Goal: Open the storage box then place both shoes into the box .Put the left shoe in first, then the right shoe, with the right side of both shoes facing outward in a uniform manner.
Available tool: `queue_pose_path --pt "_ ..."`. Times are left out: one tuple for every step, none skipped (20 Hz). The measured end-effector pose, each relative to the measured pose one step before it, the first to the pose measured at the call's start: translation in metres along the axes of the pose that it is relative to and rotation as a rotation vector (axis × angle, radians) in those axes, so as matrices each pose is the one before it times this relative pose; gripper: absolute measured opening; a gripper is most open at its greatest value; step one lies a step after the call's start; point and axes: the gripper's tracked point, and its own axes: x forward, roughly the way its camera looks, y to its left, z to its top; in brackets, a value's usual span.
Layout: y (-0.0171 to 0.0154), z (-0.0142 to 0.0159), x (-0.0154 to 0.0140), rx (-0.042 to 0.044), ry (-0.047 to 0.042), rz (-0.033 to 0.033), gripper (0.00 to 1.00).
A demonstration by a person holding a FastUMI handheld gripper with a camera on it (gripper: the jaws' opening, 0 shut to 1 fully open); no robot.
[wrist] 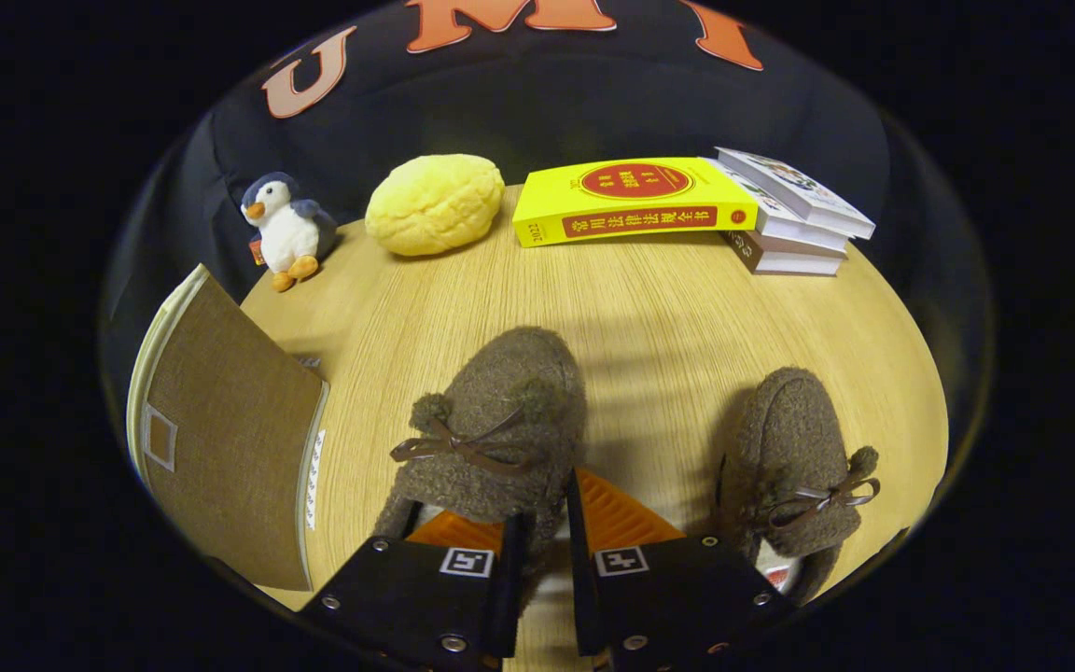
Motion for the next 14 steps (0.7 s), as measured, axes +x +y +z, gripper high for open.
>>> queue_pose_path --pt "0.00115 -0.00086 0.0001 0.01774 -0.00042 -0.00014 0.22" --pt "-0.00018 0.00075 -0.00057 0.0195 0.00775 -0.00057 0.15" --pt "-0.00027 0.00012 -0.00012 0.0208 0.00872 0.00035 0.12" --pt "-0.00031 0.00124 -0.00103 0.02595 0.00771 0.0022 0.08" --pt "0.00132 -0.00209 -0.00259 0.02838 0.01939 0.01397 0.05" --pt "0.00179 -0.00076 -0.00492 0.02766 0.0147 0.0133 0.03" --pt "0.00249 0.0021 -0.00521 0.01855 0.00196 0.01485 0.02" --pt "0.00232 0.00533 -0.00665 0.01214 -0.00937 0.0092 0.03" --pt "0.00326 0.00527 -0.00859 0.01062 -0.01111 0.00702 0.03" --pt "0.00546 0.00701 -0.00823 0.00995 -0.00952 0.00896 0.03" --pt "0.00848 0.00772 -0.0098 0.00297 -0.00946 0.01067 0.03" --pt "0.00923 0.00812 -0.01052 -0.00816 -0.01086 0.01358 0.03" --pt "0.01091 0.00859 -0.01112 -0.01142 -0.01118 0.01638 0.03" --pt "0.01229 0.00791 -0.01068 -0.01411 -0.00806 0.01754 0.03"
